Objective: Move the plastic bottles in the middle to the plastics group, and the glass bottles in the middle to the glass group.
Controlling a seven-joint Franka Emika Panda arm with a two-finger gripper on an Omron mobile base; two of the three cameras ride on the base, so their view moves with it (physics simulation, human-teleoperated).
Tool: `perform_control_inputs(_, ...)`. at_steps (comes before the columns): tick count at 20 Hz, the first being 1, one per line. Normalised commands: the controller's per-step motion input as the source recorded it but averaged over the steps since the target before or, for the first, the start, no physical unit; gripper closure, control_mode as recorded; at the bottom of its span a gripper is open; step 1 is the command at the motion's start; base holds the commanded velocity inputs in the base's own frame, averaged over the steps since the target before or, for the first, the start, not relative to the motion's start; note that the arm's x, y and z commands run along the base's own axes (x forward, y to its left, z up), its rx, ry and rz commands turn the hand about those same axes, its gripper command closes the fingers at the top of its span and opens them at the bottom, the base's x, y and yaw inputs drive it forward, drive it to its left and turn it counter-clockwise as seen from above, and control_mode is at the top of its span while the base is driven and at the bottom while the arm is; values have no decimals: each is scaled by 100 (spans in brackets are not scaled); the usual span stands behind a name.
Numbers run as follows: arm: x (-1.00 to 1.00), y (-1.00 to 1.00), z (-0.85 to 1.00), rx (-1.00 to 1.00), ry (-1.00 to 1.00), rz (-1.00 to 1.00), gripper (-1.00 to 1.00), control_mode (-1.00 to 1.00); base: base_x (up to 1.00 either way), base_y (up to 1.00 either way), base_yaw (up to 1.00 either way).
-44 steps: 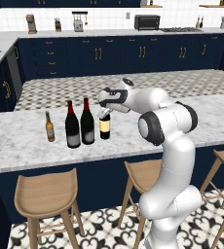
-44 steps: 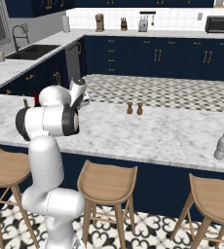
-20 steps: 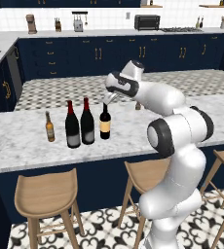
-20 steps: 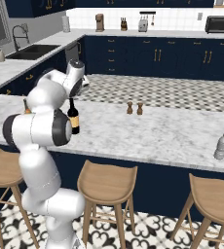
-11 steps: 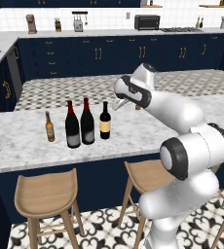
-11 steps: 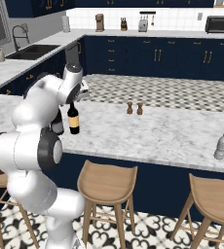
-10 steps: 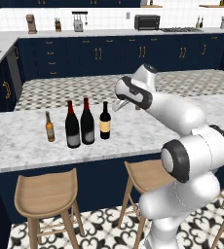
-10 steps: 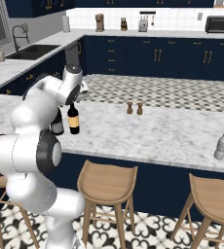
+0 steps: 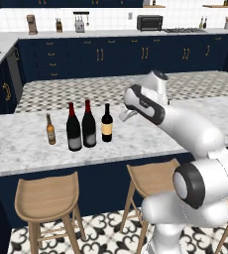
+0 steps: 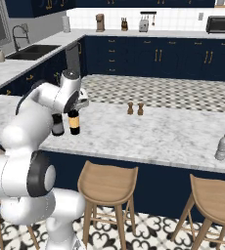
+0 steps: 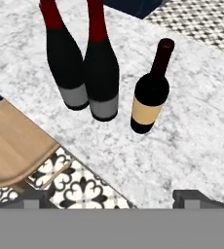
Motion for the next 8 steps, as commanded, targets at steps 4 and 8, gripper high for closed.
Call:
perform_control_inputs(4, -29, -23, 0, 1, 14, -22, -100, -100, 0, 0, 0)
perform_control_inputs(8, -49, -24, -4, 3, 14, -27, -100, -100, 0, 0, 0)
